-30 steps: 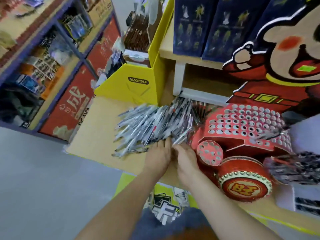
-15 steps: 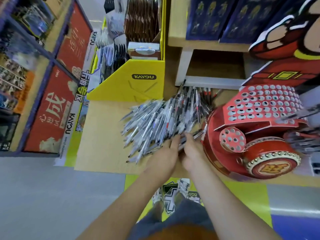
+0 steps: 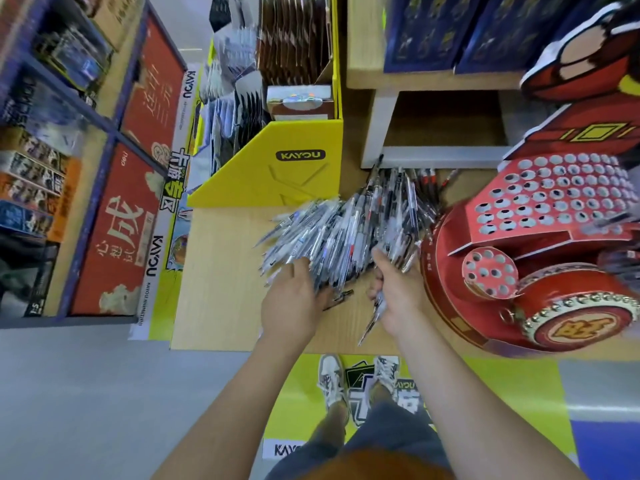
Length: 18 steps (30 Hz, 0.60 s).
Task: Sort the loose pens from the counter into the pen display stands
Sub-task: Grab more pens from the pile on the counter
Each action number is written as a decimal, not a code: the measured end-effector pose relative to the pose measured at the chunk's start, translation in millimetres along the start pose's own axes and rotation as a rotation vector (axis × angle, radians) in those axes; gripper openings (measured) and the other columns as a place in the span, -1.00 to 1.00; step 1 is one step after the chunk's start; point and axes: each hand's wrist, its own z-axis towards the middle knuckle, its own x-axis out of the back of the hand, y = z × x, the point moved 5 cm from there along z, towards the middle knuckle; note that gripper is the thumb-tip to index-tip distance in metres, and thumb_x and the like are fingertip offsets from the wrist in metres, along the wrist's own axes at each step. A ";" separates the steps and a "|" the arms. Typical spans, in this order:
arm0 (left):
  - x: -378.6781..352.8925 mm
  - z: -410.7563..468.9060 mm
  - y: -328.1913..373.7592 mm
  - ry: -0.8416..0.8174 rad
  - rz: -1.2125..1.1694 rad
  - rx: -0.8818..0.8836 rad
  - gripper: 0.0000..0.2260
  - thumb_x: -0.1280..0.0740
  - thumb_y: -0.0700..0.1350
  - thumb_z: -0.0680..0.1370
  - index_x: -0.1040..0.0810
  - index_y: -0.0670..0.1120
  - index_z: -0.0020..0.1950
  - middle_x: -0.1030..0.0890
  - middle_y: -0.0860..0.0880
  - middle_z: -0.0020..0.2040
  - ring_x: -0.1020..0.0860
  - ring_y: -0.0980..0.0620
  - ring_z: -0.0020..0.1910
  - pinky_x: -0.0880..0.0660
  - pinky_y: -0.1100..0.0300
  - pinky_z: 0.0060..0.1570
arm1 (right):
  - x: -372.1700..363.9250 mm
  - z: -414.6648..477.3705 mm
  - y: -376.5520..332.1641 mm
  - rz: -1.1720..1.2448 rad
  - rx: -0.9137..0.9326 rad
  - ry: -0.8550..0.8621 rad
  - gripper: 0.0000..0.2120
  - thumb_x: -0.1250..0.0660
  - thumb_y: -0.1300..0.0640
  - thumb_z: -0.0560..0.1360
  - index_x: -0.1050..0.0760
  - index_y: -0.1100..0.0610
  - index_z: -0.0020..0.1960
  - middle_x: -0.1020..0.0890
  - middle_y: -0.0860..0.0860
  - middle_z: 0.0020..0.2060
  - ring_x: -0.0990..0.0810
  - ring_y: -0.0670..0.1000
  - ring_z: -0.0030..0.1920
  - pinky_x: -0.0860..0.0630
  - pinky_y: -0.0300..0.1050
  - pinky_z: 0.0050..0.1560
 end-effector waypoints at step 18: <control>14.2 22.3 -9.7 -0.131 -0.587 0.228 -0.66 -0.34 -0.16 0.49 -0.29 -0.05 -0.42 -0.29 0.10 -0.54 -0.24 0.16 -0.55 -0.14 0.28 -0.51 | -27.3 -15.8 -27.4 -1.066 0.510 0.161 -0.41 -0.41 0.04 0.45 -0.32 0.19 0.40 -0.63 0.16 0.07 -0.60 0.20 0.05 -0.45 -0.07 -0.16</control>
